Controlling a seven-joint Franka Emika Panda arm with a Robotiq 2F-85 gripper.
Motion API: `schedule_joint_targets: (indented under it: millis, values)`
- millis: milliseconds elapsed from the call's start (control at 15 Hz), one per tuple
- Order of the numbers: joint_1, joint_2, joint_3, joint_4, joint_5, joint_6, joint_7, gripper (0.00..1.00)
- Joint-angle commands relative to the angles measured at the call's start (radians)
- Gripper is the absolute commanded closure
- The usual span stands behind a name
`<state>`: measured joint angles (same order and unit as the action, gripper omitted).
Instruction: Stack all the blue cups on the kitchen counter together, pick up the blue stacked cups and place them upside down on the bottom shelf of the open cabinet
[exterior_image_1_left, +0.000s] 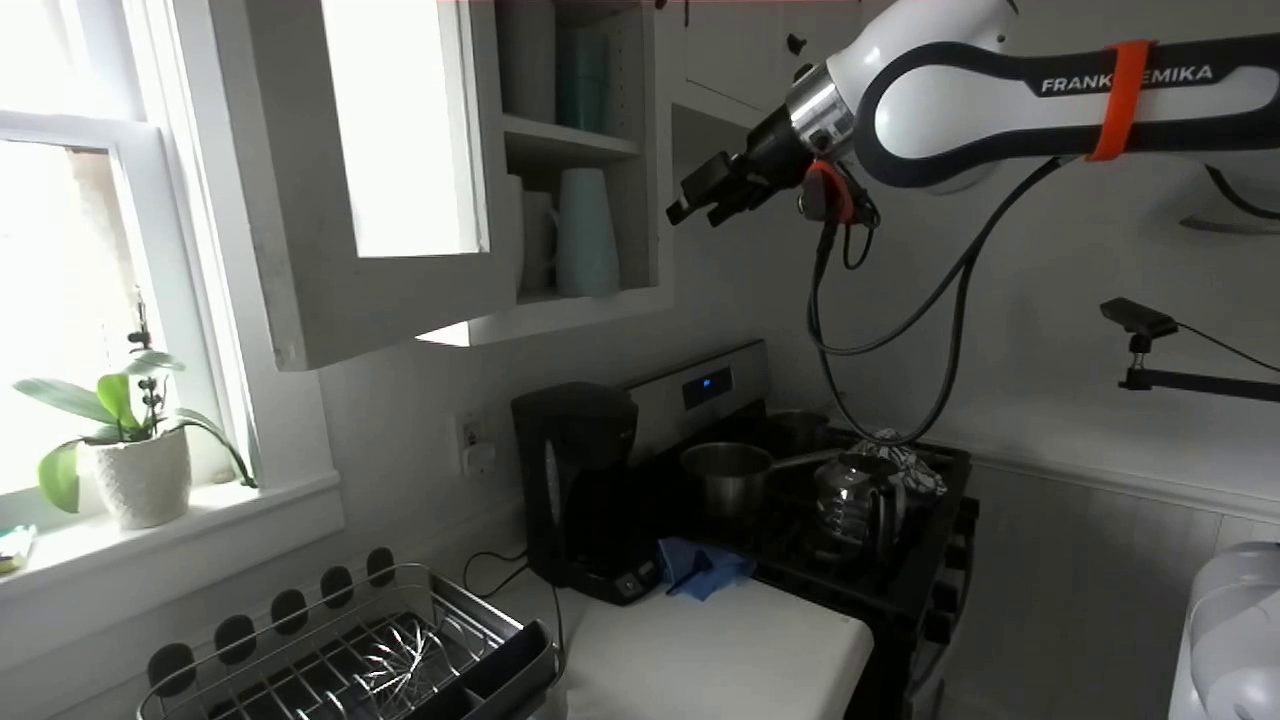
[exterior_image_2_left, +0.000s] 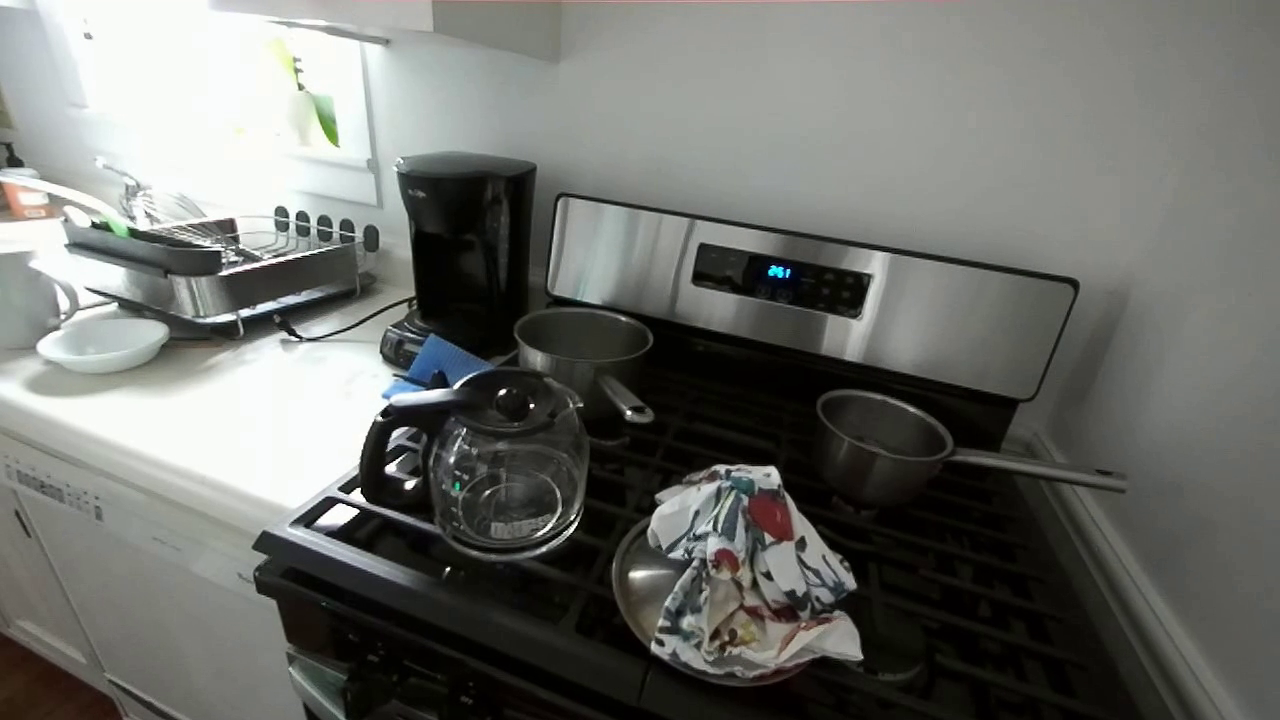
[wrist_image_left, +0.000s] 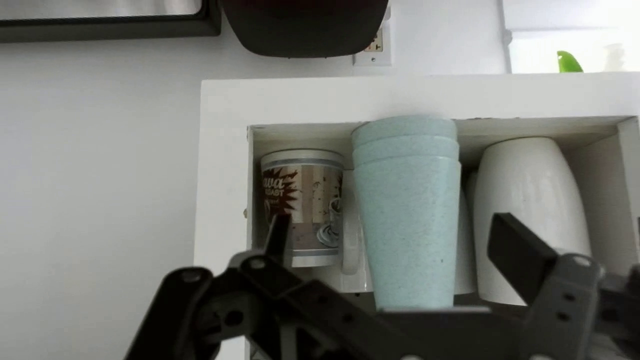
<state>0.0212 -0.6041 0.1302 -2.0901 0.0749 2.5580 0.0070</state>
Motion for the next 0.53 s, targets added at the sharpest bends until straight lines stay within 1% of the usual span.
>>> schedule_joint_targets:
  millis: [0,133,200,267,467]
  values:
    - [0.061,-0.044,-0.019,-0.002,-0.003,-0.090,-0.007,0.00]
    - [0.071,-0.059,-0.013,-0.005,-0.008,-0.116,0.000,0.00]
    - [0.061,-0.066,-0.004,-0.005,-0.023,-0.122,0.009,0.00]
    - [0.067,-0.036,-0.010,0.004,-0.013,-0.093,0.008,0.00]
    - [0.067,-0.047,-0.007,0.004,-0.014,-0.102,0.008,0.00]
